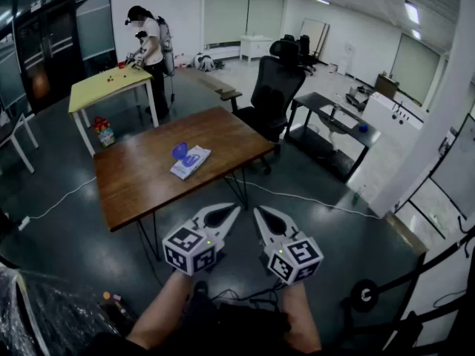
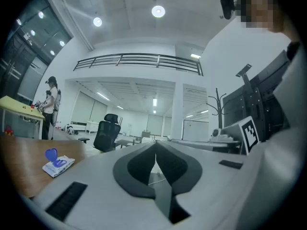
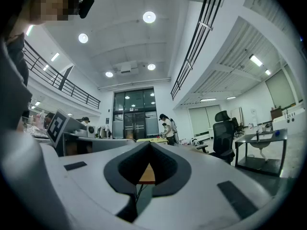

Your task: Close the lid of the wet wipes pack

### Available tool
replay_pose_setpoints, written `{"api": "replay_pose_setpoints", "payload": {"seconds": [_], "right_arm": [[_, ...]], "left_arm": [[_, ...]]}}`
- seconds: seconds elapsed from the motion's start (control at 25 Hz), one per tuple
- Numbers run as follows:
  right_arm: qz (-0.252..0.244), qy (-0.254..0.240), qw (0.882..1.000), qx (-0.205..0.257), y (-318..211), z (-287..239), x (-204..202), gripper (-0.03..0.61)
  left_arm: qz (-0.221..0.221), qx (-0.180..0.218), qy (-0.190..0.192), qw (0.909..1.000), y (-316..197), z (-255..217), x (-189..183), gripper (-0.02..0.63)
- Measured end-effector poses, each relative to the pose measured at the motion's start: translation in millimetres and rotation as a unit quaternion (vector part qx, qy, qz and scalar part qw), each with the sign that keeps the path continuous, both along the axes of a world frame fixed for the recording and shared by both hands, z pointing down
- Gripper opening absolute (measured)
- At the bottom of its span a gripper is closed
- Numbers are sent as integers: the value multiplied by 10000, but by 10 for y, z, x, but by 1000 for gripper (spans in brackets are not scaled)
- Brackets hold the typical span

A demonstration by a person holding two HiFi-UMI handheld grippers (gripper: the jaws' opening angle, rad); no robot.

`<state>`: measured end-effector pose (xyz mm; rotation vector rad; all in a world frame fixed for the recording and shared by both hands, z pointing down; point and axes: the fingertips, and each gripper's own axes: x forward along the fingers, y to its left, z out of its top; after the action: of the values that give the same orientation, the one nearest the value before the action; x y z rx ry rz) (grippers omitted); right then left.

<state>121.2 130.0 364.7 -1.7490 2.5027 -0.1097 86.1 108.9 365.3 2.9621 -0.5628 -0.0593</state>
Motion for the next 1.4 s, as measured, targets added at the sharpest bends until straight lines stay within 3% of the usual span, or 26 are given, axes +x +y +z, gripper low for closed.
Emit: {"api": "replay_pose_setpoints", "payload": {"seconds": [0.84,1.4], "right_arm": [[-208,274,9994,7,-233,-4,-79,11],[-231,384,9988,-221,-1276,202,-58,11]], "left_arm": [[-325,0,-92,9994,-236,57,-107,8],[-520,-107,-218,9984,-1340,301,-177,9]]}}
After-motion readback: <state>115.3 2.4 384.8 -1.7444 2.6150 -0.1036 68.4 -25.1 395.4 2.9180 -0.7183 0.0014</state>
